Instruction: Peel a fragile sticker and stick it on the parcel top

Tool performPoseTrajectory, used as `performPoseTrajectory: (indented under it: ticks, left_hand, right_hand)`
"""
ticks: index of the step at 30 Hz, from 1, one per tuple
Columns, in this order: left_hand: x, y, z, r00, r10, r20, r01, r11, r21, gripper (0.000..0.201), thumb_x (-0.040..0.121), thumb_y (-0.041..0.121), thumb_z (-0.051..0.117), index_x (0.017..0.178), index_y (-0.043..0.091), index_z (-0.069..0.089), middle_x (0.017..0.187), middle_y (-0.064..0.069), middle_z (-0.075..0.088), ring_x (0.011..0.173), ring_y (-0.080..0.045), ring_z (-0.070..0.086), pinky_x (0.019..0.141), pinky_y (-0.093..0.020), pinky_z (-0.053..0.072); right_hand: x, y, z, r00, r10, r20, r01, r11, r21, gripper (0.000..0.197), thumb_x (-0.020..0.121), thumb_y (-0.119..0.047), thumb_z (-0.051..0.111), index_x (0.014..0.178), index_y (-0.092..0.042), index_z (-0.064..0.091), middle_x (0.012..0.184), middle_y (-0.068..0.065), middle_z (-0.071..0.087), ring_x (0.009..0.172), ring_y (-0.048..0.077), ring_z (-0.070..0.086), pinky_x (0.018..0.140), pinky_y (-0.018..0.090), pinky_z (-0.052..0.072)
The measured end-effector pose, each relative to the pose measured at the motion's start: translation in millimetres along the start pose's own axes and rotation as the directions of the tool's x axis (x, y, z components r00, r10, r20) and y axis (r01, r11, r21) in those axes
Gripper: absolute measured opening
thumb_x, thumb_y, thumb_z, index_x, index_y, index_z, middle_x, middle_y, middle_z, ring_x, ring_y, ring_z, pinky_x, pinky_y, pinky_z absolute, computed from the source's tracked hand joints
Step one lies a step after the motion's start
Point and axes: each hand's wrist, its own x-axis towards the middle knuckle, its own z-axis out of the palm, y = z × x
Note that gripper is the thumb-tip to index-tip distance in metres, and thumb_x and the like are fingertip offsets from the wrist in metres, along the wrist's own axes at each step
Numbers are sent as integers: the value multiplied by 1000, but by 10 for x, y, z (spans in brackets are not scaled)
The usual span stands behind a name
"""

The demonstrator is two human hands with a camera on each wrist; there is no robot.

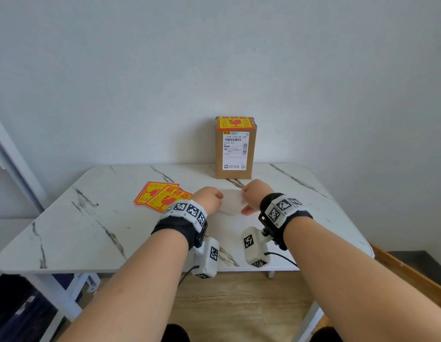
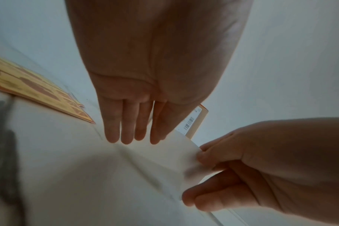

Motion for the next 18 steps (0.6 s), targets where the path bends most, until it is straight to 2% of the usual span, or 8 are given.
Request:
performPoseTrajectory:
  ticks: [2,4,7,9,10,12,14,18]
  left_hand:
    - [17,32,-5,1000,4,11,-4,1000,-4,41,95,11,47,135,13,55,145,-6,48,134,-23,45,108,-29,34]
    - [29,56,-12,1000,1,9,-1,1000,13,41,94,11,50,134,14,55,144,-6,50,132,-24,47,106,-29,36]
    - [25,99,-36,1000,-7,3,7,999,54,41,93,11,51,134,16,55,144,-6,50,132,-24,48,107,-31,36]
    - [-3,136,-76,1000,-6,-10,7,996,85,43,94,11,50,136,17,53,145,-5,49,132,-24,47,108,-32,37]
    - [-19,154,-101,1000,-2,-19,4,994,110,43,94,11,49,137,17,52,146,-5,48,133,-24,47,108,-32,37]
    - [-51,184,-143,1000,14,-24,-10,985,173,45,95,12,47,140,16,49,147,-6,46,133,-25,47,107,-32,37]
    - [-136,223,-176,999,44,-27,-35,960,276,46,95,17,47,140,14,47,145,-9,48,129,-26,50,104,-33,40]
    - [-262,307,-211,995,102,-14,-85,893,442,52,92,25,52,142,13,43,142,-9,50,125,-27,53,100,-35,47]
  right_hand:
    - [-4,23,-53,1000,7,-23,-8,1000,-6,34,94,-7,45,126,2,54,122,23,62,101,34,68,54,27,53]
    - [-30,25,-80,1000,9,2,-8,999,-43,37,94,-6,44,130,0,51,126,22,59,107,35,65,57,28,53]
    - [-104,-9,-97,998,-4,55,13,987,-162,42,94,-2,45,136,-4,45,131,21,57,113,35,62,76,34,58]
    - [-162,-52,-110,999,-10,42,21,962,-273,43,95,0,43,138,-4,43,133,19,57,117,34,59,92,39,54]
    - [-181,-63,-121,1000,-19,18,24,953,-301,43,95,-1,41,138,-5,43,133,18,57,118,33,59,96,41,52]
    - [-243,-104,-159,999,-49,-14,42,945,-323,41,96,-5,41,137,-6,45,133,16,58,118,32,59,99,39,50]
    - [-371,-148,-220,994,-103,-47,79,930,-359,39,96,-11,44,135,-7,48,134,13,56,118,29,57,96,33,49]
    - [-594,-213,-322,983,-164,-78,120,910,-396,36,96,-14,47,131,-9,51,134,10,55,120,26,54,94,31,43]
